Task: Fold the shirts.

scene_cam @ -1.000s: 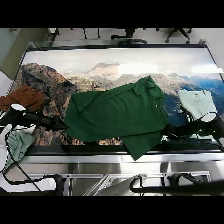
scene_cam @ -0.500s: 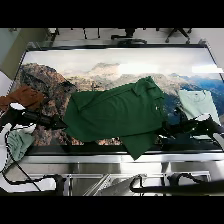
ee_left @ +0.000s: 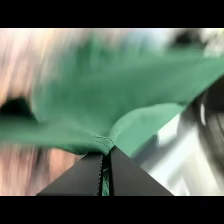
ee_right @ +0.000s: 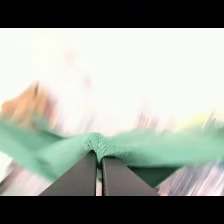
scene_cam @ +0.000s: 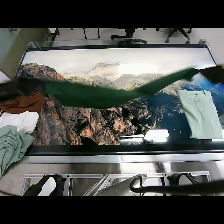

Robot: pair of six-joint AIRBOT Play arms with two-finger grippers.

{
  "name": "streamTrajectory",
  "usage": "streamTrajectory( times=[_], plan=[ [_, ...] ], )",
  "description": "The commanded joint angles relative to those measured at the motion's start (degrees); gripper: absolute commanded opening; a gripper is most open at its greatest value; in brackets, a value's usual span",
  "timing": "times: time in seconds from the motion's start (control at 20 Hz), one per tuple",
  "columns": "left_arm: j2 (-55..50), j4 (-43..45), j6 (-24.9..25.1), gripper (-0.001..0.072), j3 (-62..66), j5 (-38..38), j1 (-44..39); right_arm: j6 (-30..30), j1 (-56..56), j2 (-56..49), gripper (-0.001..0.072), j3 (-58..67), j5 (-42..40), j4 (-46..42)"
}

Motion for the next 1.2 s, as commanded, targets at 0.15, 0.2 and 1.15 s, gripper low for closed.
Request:
streamTrajectory(
  times=[0.15,0.2,1.15],
  plan=[
    [20.98,-3.32,-3.19,0.0021,24.79,22.23,21.24,-0.52,-6.88,3.21,0.0017,37.75,-14.82,-3.96],
    [21.07,2.08,-6.60,0.0021,27.98,22.12,22.29,-0.57,-6.88,2.78,0.0018,39.32,-15.08,-6.16],
    [-57.09,32.50,-10.34,0.0021,37.05,7.54,-20.65,-3.80,10.45,-49.07,0.0014,8.61,-12.98,-7.74]
  ],
)
